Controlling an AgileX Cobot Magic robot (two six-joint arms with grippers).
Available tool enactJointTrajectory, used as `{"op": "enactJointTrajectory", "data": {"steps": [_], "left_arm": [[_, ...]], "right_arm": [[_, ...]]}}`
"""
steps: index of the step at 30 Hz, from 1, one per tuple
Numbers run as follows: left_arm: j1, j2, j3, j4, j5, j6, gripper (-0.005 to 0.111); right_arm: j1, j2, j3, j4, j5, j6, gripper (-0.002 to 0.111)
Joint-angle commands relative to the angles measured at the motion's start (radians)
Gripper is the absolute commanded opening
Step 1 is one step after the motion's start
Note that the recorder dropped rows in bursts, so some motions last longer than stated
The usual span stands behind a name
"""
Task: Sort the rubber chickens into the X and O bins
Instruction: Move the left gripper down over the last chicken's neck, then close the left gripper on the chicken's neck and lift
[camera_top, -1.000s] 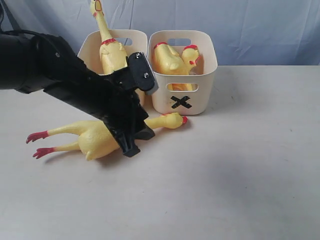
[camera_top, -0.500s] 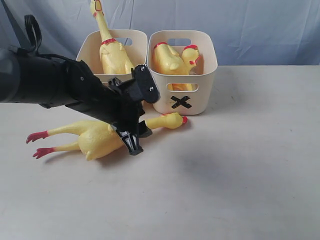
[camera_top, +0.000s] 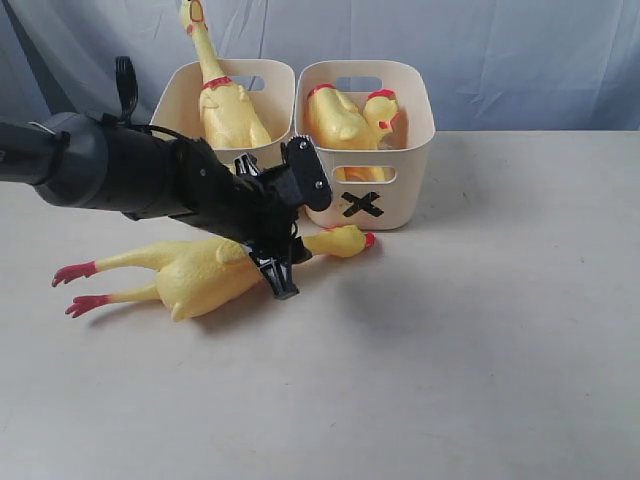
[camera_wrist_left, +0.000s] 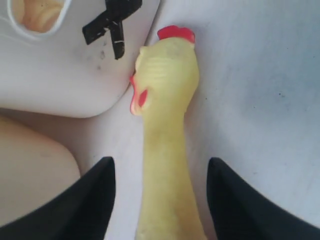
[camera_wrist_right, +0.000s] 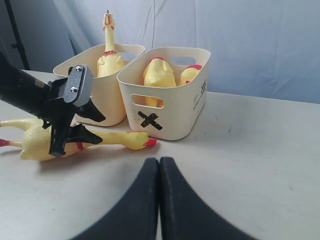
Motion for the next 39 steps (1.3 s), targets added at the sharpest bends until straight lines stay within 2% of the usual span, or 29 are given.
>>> {"op": "enactJointTrajectory", "data": {"steps": [1,20,39], "left_arm": [[-0.004,0.048,-0.035,-0.004,0.037,-0.001,0.053],[-0.003,0.125,-0.115,0.038,0.077,-0.007,0.053],[-0.003,0.147,-0.115,0.038,0.128,-0.012,0.047]], "right_arm": [[-0.006,-0.004,0.002,0.001,-0.006,-0.002,-0.001],[-0.006,-0.004,0.002,0.001,-0.004,-0.002,-0.001],[-0.006,-0.004,0.002,0.001,-0.007,-0.002,-0.001]]}}
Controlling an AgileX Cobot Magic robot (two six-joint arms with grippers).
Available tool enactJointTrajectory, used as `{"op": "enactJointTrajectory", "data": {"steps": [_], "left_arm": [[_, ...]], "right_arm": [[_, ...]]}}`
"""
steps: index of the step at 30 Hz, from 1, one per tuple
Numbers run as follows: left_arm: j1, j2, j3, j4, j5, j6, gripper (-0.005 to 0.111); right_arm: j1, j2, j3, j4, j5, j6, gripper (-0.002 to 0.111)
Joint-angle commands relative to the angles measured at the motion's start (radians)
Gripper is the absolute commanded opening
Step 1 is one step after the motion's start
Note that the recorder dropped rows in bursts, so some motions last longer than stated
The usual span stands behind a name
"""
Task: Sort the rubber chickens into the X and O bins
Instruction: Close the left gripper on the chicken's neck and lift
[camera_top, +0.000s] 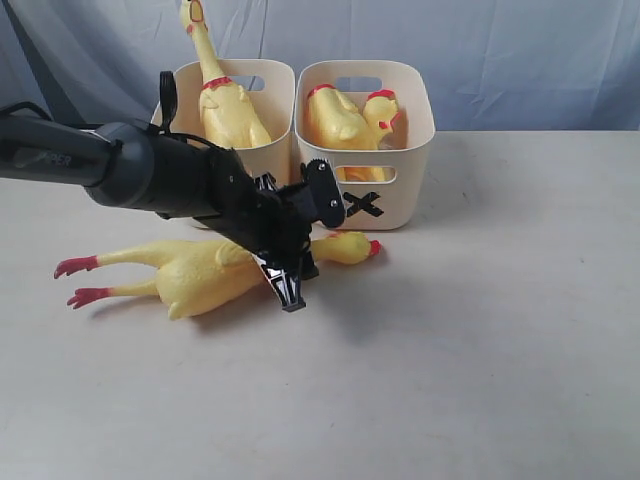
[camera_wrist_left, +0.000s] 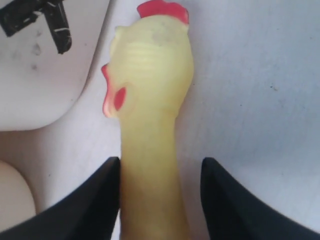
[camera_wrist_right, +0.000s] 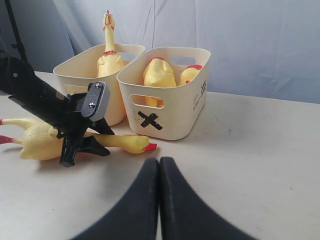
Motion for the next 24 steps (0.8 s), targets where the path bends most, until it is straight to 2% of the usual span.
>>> {"op": "enactJointTrajectory", "data": {"steps": [1,8,10,14,16,20,24], "left_arm": [[-0.003,0.024,-0.004,-0.005,0.027,-0.008,0.047],[-0.003,0.032,-0.004,-0.005,0.027,-0.008,0.044],[-0.003,0.032,-0.004,-0.005,0.027,-0.008,0.036],[-0.003,0.032,-0.004,-0.005,0.027,-0.008,0.009],[-0.003,0.032,-0.004,-0.005,0.027,-0.008,0.0],[-0.003,0.032,-0.004,-0.005,0.057,-0.011,0.0],[-0.003,0.015,-0.004,-0.003,0.104,-0.094,0.0]], "right_arm": [[-0.006,-0.004,0.002,0.001,-0.007,-0.002,-0.001],[-0.006,-0.004,0.002,0.001,-0.007,-0.002,-0.001],[-0.006,-0.004,0.002,0.001,-0.007,-0.002,-0.001],[-0.006,-0.004,0.002,0.001,-0.005,-0.002,-0.001],[-0.006,-0.004,0.002,0.001,-0.005,-0.002,-0.001],[-0.006,-0.004,0.002,0.001,-0.005,-0.002,-0.001],[-0.006,-0.004,0.002,0.001,-0.005,-0.002,-0.001]]}}
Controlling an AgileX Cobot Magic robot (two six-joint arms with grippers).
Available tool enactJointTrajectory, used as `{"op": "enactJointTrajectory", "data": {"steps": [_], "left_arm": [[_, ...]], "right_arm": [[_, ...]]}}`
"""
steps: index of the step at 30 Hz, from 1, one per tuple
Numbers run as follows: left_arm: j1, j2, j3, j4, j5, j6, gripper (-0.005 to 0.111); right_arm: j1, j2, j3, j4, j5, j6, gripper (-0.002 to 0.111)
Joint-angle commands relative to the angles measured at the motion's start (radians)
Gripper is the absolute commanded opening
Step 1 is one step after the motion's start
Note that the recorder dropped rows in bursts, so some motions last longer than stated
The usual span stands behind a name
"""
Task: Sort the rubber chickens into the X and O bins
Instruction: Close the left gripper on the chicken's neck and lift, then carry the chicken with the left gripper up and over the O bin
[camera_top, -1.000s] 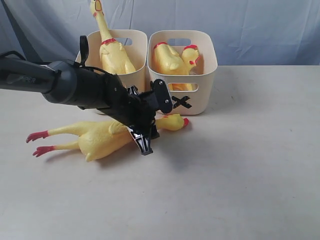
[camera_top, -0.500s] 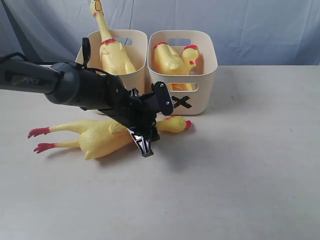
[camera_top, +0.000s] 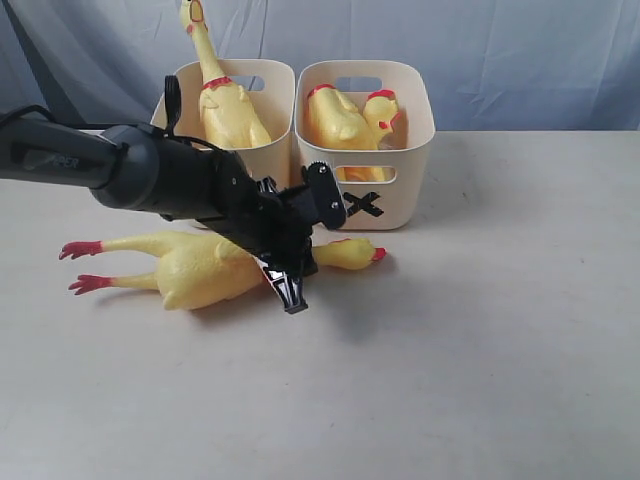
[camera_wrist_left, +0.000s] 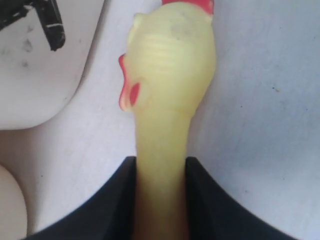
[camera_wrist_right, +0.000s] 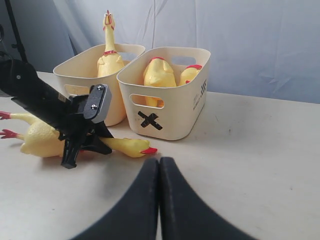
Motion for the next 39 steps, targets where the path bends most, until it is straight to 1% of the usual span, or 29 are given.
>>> {"op": "enactJointTrajectory", "data": {"steps": [1,10,19,26,28,32,36,39], "left_arm": [[-0.003,-0.01,0.005,-0.003,0.099,-0.094,0.0],[-0.003,-0.126,0.005,-0.003,0.187,-0.147,0.0],[-0.003,-0.252,0.005,-0.005,0.19,-0.165,0.0],[0.006,-0.353,0.005,-0.001,0.236,-0.201,0.0],[0.017,-0.379,0.005,-0.001,0.243,-0.222,0.0],[0.063,-0.453,0.005,-0.005,0.261,-0.257,0.0],[0.122,-0.529,0.005,-0.005,0.284,-0.277,0.0],[0.173,-0.584,0.005,-0.005,0.274,-0.277,0.0]], "right_arm": [[-0.006,-0.004,0.002,0.001,-0.005,-0.002,-0.001],[-0.006,-0.004,0.002,0.001,-0.005,-0.002,-0.001],[-0.006,-0.004,0.002,0.001,-0.006,-0.002,-0.001],[-0.006,-0.004,0.002,0.001,-0.004,-0.002,-0.001],[-0.006,-0.004,0.002,0.001,-0.004,-0.002,-0.001],[-0.006,-0.004,0.002,0.001,-0.004,-0.002,-0.001],[-0.006,-0.004,0.002,0.001,-0.002,-0.002,-0.001],[-0.006,-0.004,0.002,0.001,-0.002,-0.002,-0.001]]}}
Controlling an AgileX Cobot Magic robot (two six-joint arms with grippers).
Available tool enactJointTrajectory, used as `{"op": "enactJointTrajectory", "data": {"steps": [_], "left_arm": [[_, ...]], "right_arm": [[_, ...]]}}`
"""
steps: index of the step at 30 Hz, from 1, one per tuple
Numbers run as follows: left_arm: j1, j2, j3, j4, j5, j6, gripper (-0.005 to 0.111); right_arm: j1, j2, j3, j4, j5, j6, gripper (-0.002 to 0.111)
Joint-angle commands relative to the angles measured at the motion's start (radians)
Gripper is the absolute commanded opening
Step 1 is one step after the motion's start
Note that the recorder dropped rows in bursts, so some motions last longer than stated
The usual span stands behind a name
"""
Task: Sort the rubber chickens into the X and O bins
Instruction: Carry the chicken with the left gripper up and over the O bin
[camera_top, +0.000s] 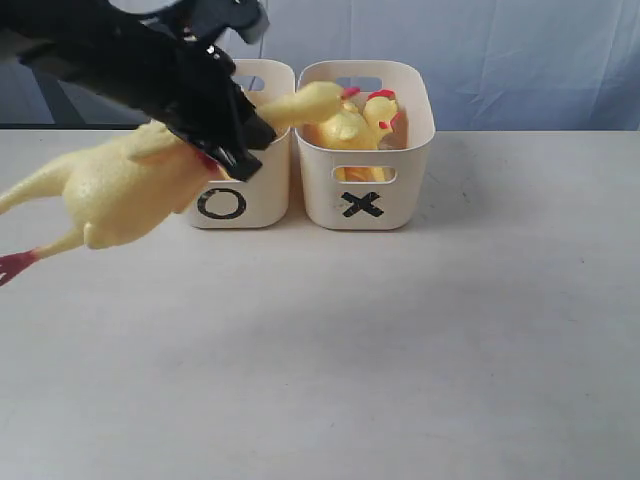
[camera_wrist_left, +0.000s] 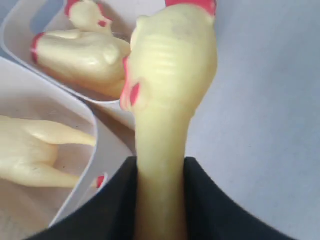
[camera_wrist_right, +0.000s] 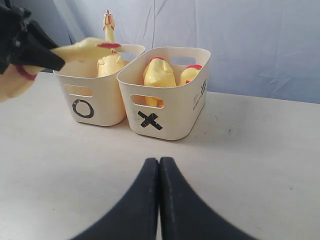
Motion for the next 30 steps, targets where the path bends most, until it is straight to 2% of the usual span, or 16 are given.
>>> {"op": "enactJointTrajectory", "data": {"steps": [1,5,8,9,12,16,17,19,20,22,25,27,30], "left_arm": [[0.071,-0.092,0.002,-0.006,-0.02,-0.012,0.0],[0.147,-0.147,0.002,-0.06,-0.115,0.004,0.0],[0.206,-0.163,0.002,-0.156,-0.203,0.091,0.0],[0.246,-0.165,0.0,-0.267,-0.26,0.188,0.0],[0.293,-0.163,-0.005,-0.463,-0.319,0.359,0.0],[0.359,-0.163,-0.005,-0.83,-0.333,0.716,0.0],[0.382,-0.163,-0.005,-0.994,-0.292,0.865,0.0],[0.44,-0.153,-0.005,-1.235,-0.166,1.053,0.0],[0.47,-0.144,-0.005,-1.27,-0.07,1.109,0.0],[0.516,-0.122,-0.024,-1.27,0.1,1.116,0.0],[0.548,-0.091,-0.031,-1.27,0.138,1.116,0.0],[0.584,-0.058,-0.031,-1.27,0.21,1.141,0.0],[0.595,-0.013,-0.031,-1.27,0.311,1.181,0.0]], "right_arm": [[-0.006,-0.004,0.002,0.001,-0.002,-0.002,-0.001],[-0.006,-0.004,0.002,0.001,-0.002,-0.002,-0.001],[-0.006,-0.004,0.002,0.001,-0.002,-0.002,-0.001],[-0.006,-0.004,0.002,0.001,-0.002,-0.002,-0.001],[-0.006,-0.004,0.002,0.001,-0.002,-0.002,-0.001],[-0.006,-0.004,0.002,0.001,-0.002,-0.002,-0.001],[-0.006,-0.004,0.002,0.001,-0.002,-0.002,-0.001],[-0.006,-0.004,0.002,0.001,-0.002,-0.002,-0.001],[-0.006,-0.004,0.002,0.001,-0.002,-0.002,-0.001],[-0.006,-0.004,0.002,0.001,-0.002,-0.002,-0.001],[-0.006,-0.004,0.002,0.001,-0.002,-0.002,-0.001],[-0.006,-0.004,0.002,0.001,-0.002,-0.002,-0.001],[-0.006,-0.004,0.002,0.001,-0.002,-0.002,-0.001]]}}
